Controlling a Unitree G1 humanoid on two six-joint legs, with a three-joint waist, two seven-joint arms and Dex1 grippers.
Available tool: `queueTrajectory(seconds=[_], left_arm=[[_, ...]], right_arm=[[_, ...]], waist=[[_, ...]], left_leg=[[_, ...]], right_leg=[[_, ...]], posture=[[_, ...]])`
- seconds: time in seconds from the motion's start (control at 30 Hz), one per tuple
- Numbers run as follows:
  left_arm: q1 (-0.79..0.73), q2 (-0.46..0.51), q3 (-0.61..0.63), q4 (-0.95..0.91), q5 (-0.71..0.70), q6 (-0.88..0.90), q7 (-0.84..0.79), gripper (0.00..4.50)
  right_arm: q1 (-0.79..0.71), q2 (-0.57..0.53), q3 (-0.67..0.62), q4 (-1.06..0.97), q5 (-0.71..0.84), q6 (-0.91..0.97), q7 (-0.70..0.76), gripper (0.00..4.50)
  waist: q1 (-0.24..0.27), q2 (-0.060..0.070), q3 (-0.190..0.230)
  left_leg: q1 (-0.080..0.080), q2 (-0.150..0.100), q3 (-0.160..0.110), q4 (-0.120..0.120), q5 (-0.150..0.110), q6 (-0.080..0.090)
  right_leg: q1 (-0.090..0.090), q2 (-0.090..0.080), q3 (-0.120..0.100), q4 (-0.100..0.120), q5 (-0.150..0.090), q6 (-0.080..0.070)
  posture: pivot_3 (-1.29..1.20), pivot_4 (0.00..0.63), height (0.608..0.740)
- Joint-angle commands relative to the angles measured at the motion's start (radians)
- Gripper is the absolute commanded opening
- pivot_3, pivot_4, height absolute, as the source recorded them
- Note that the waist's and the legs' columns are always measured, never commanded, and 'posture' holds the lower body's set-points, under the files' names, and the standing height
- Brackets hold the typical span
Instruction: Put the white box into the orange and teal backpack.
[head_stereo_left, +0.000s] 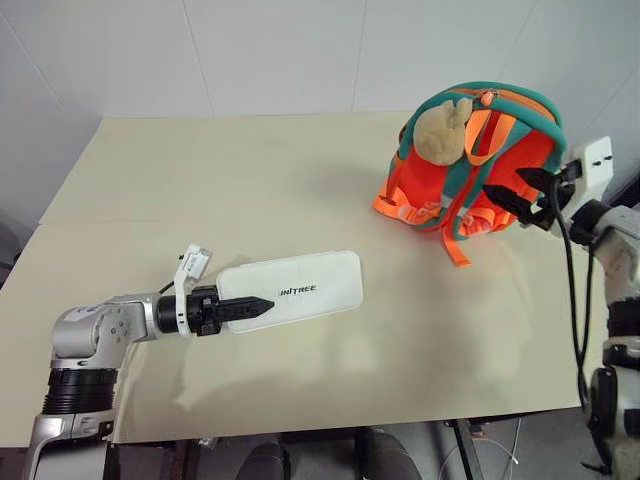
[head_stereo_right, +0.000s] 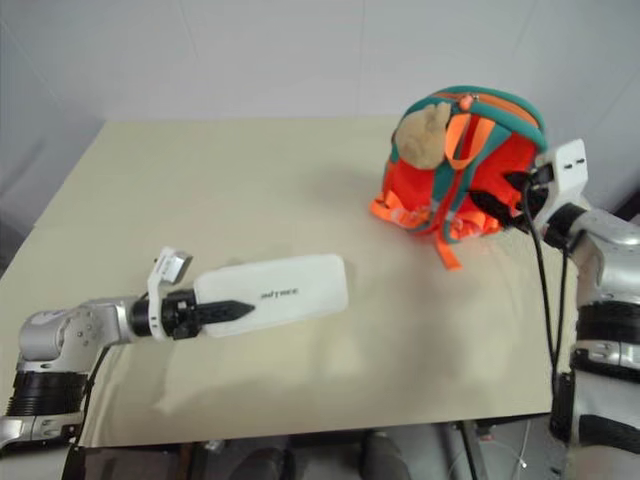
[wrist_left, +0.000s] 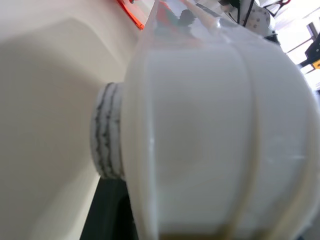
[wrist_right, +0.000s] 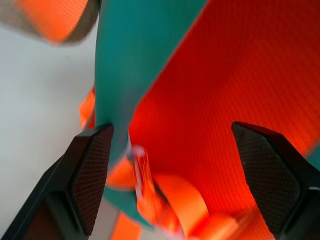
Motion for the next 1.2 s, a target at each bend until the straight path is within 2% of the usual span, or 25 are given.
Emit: queueTrajectory(seconds=[0.03, 0.23, 0.43, 0.7, 0.87, 1.2], left_arm=[[-0.003, -0.001, 0.006, -0.038, -0.049, -0.007, 0.003, 1.25], [0.018, 0.014, 0.018, -0.050, -0.071, -0.006, 0.013, 1.25], [0.059, 0.028, 0.047, -0.072, -0.091, -0.010, 0.037, 1.25], [0.096, 0.052, 0.055, -0.071, -0.099, -0.028, 0.037, 1.25], [0.104, 0.059, 0.051, -0.056, -0.096, -0.040, 0.035, 1.25], [0.119, 0.079, 0.057, -0.046, -0.094, -0.049, 0.034, 1.25]], right_arm=[[-0.086, 0.041, 0.001, 0.051, 0.018, 0.000, 0.011, 4.50], [-0.176, 0.078, 0.014, 0.149, 0.016, 0.053, 0.045, 4.50], [-0.213, 0.048, 0.017, 0.197, 0.008, 0.084, 0.071, 4.50], [-0.170, 0.027, 0.002, 0.103, 0.048, 0.195, 0.114, 4.50], [-0.144, 0.062, -0.001, 0.004, 0.087, 0.260, 0.098, 4.50], [-0.160, 0.092, -0.017, -0.049, 0.137, 0.333, 0.073, 4.50]], waist=[[-0.004, 0.000, 0.000], [-0.003, 0.001, 0.000], [-0.001, 0.001, 0.001], [-0.001, 0.001, 0.001], [-0.002, 0.002, 0.001], [0.000, 0.002, 0.001]], left_leg=[[0.000, 0.000, 0.000, 0.000, 0.000, 0.000], [0.000, 0.000, 0.001, -0.001, 0.000, 0.000], [-0.001, 0.000, 0.001, -0.001, -0.001, -0.001], [0.000, 0.000, 0.001, -0.001, -0.001, -0.001], [0.000, 0.000, 0.001, -0.001, -0.001, -0.001], [-0.001, 0.000, 0.001, -0.002, -0.001, -0.001]], right_leg=[[0.000, 0.000, 0.001, 0.000, 0.000, 0.000], [-0.001, 0.000, 0.001, 0.000, 0.000, 0.000], [-0.001, 0.000, 0.001, -0.001, 0.000, 0.000], [-0.001, 0.000, 0.001, -0.001, 0.000, 0.000], [-0.002, 0.000, 0.001, -0.001, 0.000, 0.000], [-0.002, 0.000, 0.001, -0.001, 0.000, 0.000]], posture=[[0.00, 0.150, 0.740], [0.00, 0.150, 0.740], [0.00, 0.150, 0.740], [0.00, 0.150, 0.740], [0.00, 0.150, 0.740], [0.00, 0.150, 0.740]])
